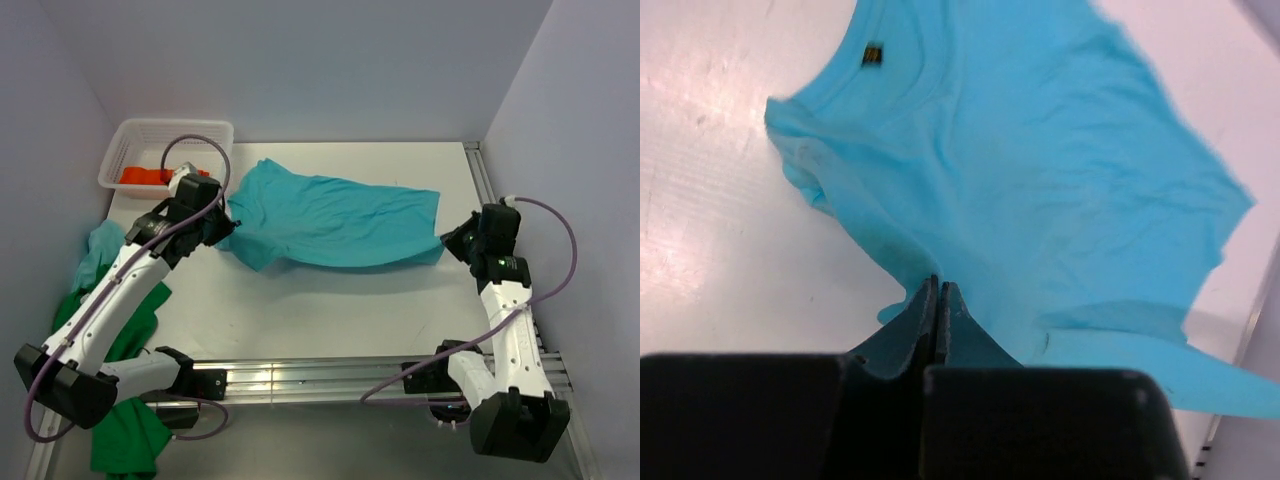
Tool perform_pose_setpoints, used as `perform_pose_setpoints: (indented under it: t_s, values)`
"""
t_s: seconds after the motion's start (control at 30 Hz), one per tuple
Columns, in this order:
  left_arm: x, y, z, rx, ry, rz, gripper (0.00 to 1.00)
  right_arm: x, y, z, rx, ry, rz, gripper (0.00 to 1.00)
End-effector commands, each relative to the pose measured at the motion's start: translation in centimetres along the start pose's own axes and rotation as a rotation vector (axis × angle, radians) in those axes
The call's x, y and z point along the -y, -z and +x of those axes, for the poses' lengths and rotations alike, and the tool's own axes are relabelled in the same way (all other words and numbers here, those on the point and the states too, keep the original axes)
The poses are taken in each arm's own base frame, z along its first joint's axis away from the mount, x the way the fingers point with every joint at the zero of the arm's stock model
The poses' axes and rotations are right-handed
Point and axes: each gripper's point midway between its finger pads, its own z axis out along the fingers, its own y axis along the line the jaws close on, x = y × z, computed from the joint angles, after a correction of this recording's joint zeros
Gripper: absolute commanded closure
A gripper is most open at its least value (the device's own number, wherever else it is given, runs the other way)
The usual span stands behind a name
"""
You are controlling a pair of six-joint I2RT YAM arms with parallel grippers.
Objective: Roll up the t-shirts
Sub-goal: Fold the tshirt
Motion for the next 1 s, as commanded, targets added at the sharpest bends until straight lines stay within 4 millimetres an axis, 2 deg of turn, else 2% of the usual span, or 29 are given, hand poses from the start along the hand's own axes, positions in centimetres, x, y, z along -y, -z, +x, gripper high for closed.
perform_pose_setpoints:
  t_s: [0.0, 0.03, 0.07, 0.13, 0.17, 0.23, 0.27, 0.3, 0.33, 0.37, 0.4, 0.43, 0.5, 0.53, 0.57, 0.63, 0.67, 0.77, 0.87, 0.97]
  values:
    - [2.4, 4.9, -5.3, 0.160, 0.054, 0.088, 1.00, -6.0, 5.2, -4.3, 0.111, 0.025, -0.207, 1.00]
    - [2.9, 6.3, -6.3, 0.191, 0.060, 0.118, 1.00, -7.1, 6.6, -4.7, 0.124, 0.028, -0.249, 1.00]
    - [3.6, 8.3, -7.9, 0.235, 0.065, 0.153, 1.00, -8.8, 8.6, -6.3, 0.172, 0.038, -0.302, 1.00]
    - [4.3, 11.0, -9.9, 0.300, 0.078, 0.201, 1.00, -10.4, 11.2, -7.4, 0.210, 0.052, -0.364, 1.00]
    - [5.1, 13.3, -11.3, 0.342, 0.074, 0.253, 1.00, -12.1, 13.6, -8.2, 0.237, 0.069, -0.434, 1.00]
    - [6.0, 16.7, -12.9, 0.405, 0.086, 0.345, 1.00, -13.7, 16.5, -9.0, 0.286, 0.078, -0.517, 1.00]
    - [6.5, 18.8, -13.7, 0.445, 0.061, 0.406, 1.00, -15.0, 18.7, -9.4, 0.308, 0.097, -0.584, 1.00]
    - [7.5, 20.9, -14.7, 0.494, 0.056, 0.490, 1.00, -15.6, 20.5, -9.6, 0.339, 0.100, -0.624, 1.00]
    - [7.5, 23.6, -15.1, 0.537, 0.048, 0.560, 1.00, -16.2, 22.0, -9.8, 0.363, 0.108, -0.661, 1.00]
    - [7.6, 25.4, -15.4, 0.566, 0.039, 0.613, 1.00, -17.0, 24.1, -10.1, 0.392, 0.124, -0.712, 1.00]
    - [7.9, 27.2, -15.8, 0.604, 0.022, 0.670, 1.00, -17.4, 25.5, -10.2, 0.416, 0.134, -0.741, 1.00]
    - [7.8, 30.4, -16.4, 0.673, 0.002, 0.748, 1.00, -17.7, 27.4, -10.2, 0.456, 0.149, -0.778, 1.00]
    - [7.4, 33.2, -16.9, 0.733, -0.006, 0.796, 1.00, -18.1, 31.7, -10.3, 0.548, 0.188, -0.844, 1.00]
    - [7.0, 35.6, -17.4, 0.788, -0.022, 0.833, 1.00, -18.3, 33.2, -10.3, 0.582, 0.202, -0.868, 1.00]
    - [6.9, 36.7, -17.6, 0.808, -0.029, 0.851, 1.00, -18.4, 35.5, -10.3, 0.633, 0.220, -0.898, 1.00]
    - [6.5, 39.3, -18.0, 0.870, -0.046, 0.901, 1.00, -17.9, 38.6, -10.3, 0.728, 0.238, -0.916, 1.00]
    - [6.5, 40.0, -18.1, 0.883, -0.051, 0.917, 1.00, -17.7, 40.6, -10.3, 0.779, 0.242, -0.929, 1.00]
    - [7.1, 41.7, -18.6, 0.904, -0.036, 0.963, 1.00, -16.5, 44.1, -10.5, 0.897, 0.232, -0.914, 1.00]
    - [8.5, 42.1, -19.3, 0.895, -0.036, 0.988, 1.00, -15.9, 45.7, -10.5, 0.942, 0.224, -0.907, 1.00]
    - [9.7, 41.8, -19.6, 0.886, -0.041, 1.014, 1.00, -15.9, 45.1, -10.6, 0.930, 0.227, -0.896, 1.00]
